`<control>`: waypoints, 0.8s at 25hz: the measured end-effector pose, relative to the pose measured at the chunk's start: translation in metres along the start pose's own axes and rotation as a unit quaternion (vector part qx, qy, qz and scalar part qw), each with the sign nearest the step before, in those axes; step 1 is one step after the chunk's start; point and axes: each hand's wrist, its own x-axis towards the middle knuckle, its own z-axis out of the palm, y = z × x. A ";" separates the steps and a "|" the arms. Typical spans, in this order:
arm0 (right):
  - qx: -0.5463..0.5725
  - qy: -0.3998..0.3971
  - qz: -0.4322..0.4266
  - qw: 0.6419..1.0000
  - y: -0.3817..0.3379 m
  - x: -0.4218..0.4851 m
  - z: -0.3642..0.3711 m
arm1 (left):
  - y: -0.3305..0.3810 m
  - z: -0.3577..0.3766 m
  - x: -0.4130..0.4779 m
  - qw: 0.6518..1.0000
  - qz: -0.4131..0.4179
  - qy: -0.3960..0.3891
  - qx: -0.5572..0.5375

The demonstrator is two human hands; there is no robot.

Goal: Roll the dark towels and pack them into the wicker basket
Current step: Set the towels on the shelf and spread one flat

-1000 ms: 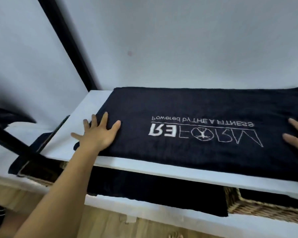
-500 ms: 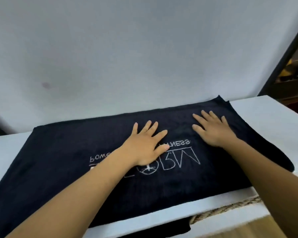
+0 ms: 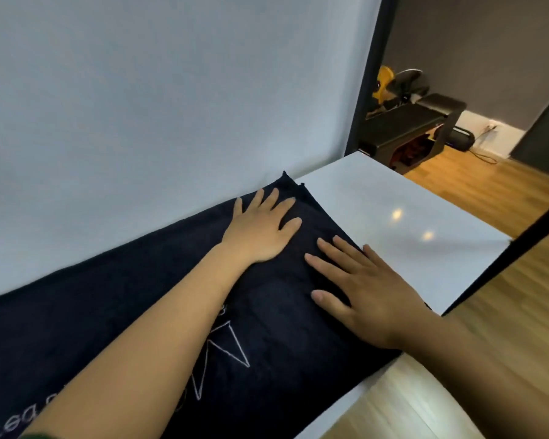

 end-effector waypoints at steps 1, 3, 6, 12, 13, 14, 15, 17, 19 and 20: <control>0.000 -0.003 0.001 1.000 0.014 -0.001 -0.002 | 0.009 0.002 0.012 0.999 -0.007 0.026 -0.031; 0.010 0.013 -0.001 1.000 0.051 -0.004 -0.008 | 0.032 0.005 0.030 0.987 -0.009 0.118 -0.105; 0.057 0.045 -0.010 0.997 0.095 -0.009 -0.015 | 0.067 0.007 0.057 0.966 -0.051 0.191 -0.164; 0.233 0.221 0.042 0.946 0.129 -0.034 -0.047 | 0.059 -0.037 0.100 0.934 -0.176 0.285 -0.128; 0.208 0.202 0.052 0.956 0.132 -0.038 -0.047 | 0.053 -0.041 0.107 0.934 -0.181 0.287 -0.115; 0.173 0.172 0.051 0.968 0.130 -0.039 -0.043 | 0.054 -0.038 0.112 0.944 -0.175 0.263 -0.096; 0.151 0.146 0.047 0.977 0.127 -0.040 -0.038 | 0.058 -0.028 0.116 0.958 -0.159 0.227 -0.079; 0.151 0.150 0.063 0.975 0.125 -0.042 -0.032 | 0.068 -0.006 0.121 0.972 -0.127 0.190 -0.058; 0.195 0.152 0.107 0.963 0.128 -0.055 -0.034 | 0.067 -0.001 0.124 0.965 -0.113 0.233 -0.042; 0.223 0.146 0.125 0.956 0.132 -0.063 -0.035 | 0.064 -0.003 0.123 0.960 -0.110 0.252 -0.043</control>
